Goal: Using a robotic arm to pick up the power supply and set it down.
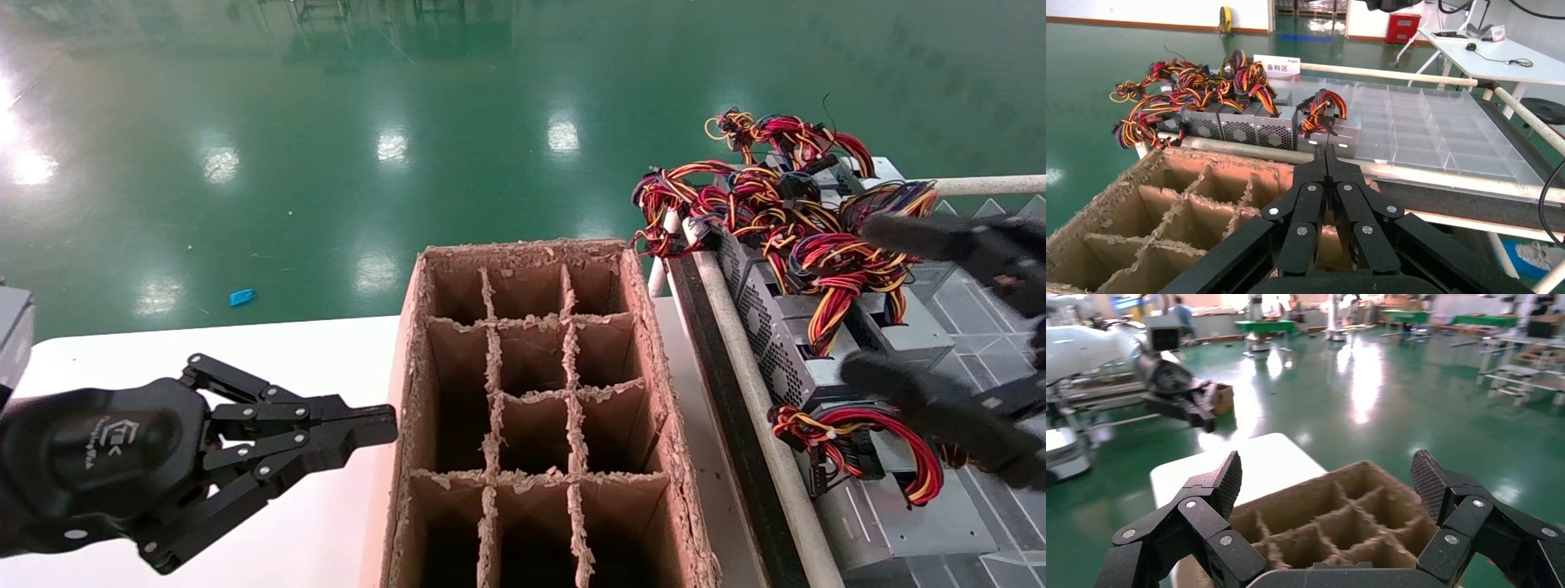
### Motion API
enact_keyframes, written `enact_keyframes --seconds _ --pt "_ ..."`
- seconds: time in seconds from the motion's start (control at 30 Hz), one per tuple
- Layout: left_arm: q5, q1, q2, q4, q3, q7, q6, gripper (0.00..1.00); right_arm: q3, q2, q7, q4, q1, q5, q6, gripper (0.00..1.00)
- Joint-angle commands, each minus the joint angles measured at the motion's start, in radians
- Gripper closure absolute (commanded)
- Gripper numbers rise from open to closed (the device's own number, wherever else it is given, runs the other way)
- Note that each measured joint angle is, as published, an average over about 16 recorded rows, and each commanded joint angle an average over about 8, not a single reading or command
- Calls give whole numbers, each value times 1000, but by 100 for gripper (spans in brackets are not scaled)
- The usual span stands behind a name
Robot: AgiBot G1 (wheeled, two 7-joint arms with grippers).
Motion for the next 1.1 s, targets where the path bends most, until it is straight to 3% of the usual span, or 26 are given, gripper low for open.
enact_keyframes --seconds 0.03,1.1 --pt "0 0 0 0 0 0 0 0 36 -24 20 3 -13 -33 -9 0" --pt "0 0 0 0 0 0 0 0 607 -400 339 56 -222 -552 -158 0"
